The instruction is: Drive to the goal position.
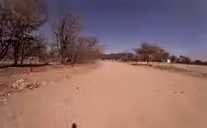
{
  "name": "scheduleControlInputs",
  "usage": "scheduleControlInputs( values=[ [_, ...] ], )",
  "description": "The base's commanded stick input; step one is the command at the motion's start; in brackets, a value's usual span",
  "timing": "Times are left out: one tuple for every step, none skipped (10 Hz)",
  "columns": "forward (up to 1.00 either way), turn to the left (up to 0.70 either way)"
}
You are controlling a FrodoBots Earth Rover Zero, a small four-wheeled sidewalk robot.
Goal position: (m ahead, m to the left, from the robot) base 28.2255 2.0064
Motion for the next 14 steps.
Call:
scheduleControlInputs(
  values=[
    [1.00, 0.00],
    [1.00, 0.00],
    [1.00, 0.00],
    [1.00, 0.00],
    [1.00, -0.09],
    [1.00, -0.20],
    [1.00, -0.27],
    [1.00, -0.27],
    [1.00, -0.27],
    [1.00, -0.27],
    [1.00, -0.27],
    [1.00, -0.27],
    [1.00, -0.27],
    [1.00, -0.27]
  ],
)
